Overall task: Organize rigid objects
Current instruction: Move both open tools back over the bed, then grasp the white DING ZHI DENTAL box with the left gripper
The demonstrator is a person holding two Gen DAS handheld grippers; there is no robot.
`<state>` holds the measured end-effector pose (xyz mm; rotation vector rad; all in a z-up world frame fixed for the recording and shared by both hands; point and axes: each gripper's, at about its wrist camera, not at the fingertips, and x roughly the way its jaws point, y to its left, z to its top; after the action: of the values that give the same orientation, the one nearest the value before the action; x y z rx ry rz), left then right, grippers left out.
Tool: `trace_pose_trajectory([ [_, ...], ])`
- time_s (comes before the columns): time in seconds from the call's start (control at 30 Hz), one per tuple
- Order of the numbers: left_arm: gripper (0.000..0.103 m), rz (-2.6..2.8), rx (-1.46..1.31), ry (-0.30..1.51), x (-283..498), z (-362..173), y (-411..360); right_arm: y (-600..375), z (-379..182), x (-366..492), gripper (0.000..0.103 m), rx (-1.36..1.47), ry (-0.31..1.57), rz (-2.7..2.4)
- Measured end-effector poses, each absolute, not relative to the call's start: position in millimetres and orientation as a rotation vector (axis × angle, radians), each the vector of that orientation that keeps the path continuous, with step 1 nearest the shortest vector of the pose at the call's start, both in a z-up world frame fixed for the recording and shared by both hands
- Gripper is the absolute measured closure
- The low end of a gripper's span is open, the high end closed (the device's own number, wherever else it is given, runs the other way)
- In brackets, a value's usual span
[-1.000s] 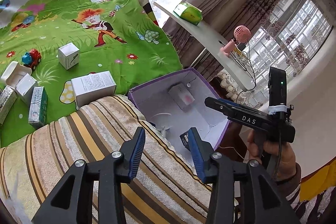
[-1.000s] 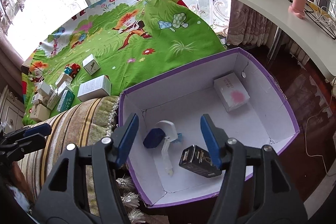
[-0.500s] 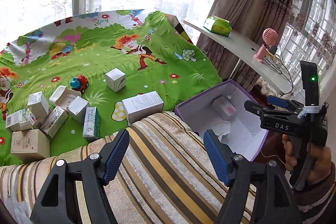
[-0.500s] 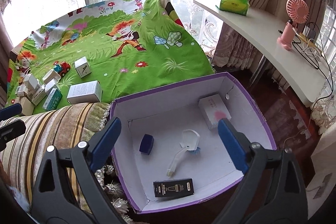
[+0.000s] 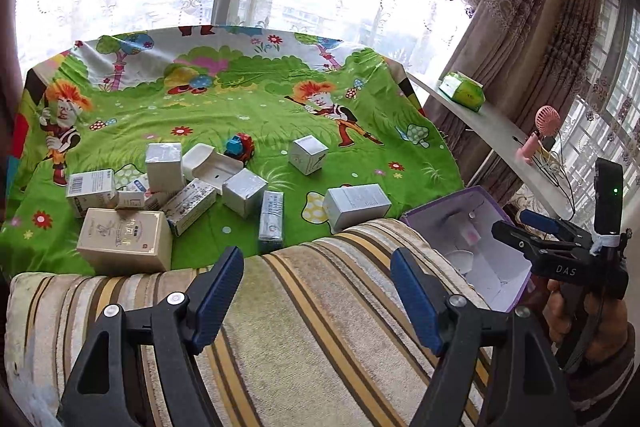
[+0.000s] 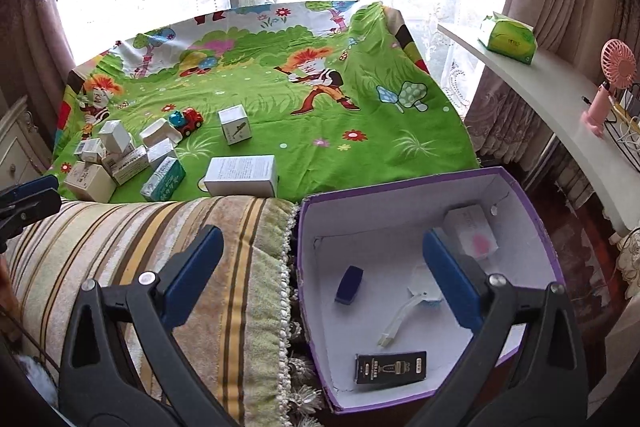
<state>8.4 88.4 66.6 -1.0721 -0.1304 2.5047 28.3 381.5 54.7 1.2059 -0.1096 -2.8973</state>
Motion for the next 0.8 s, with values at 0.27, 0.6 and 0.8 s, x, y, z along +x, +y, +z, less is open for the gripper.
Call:
trace_pose_trajectory([
  [0.27, 0.026, 2.663, -1.146, -0.22, -3, 58, 21, 349, 49, 19, 0.002, 1.24, -0.123, -2.802],
  [0.6, 0.03, 2.76, -1.292, -0.168, -42, 43, -3, 304, 34, 4, 0.002, 1.264, -0.051, -2.664],
  [0.8, 0.032, 2.761, -1.392, -0.064, -80, 32, 4, 287, 29, -1, 0.002, 1.271, -0.002, -2.618],
])
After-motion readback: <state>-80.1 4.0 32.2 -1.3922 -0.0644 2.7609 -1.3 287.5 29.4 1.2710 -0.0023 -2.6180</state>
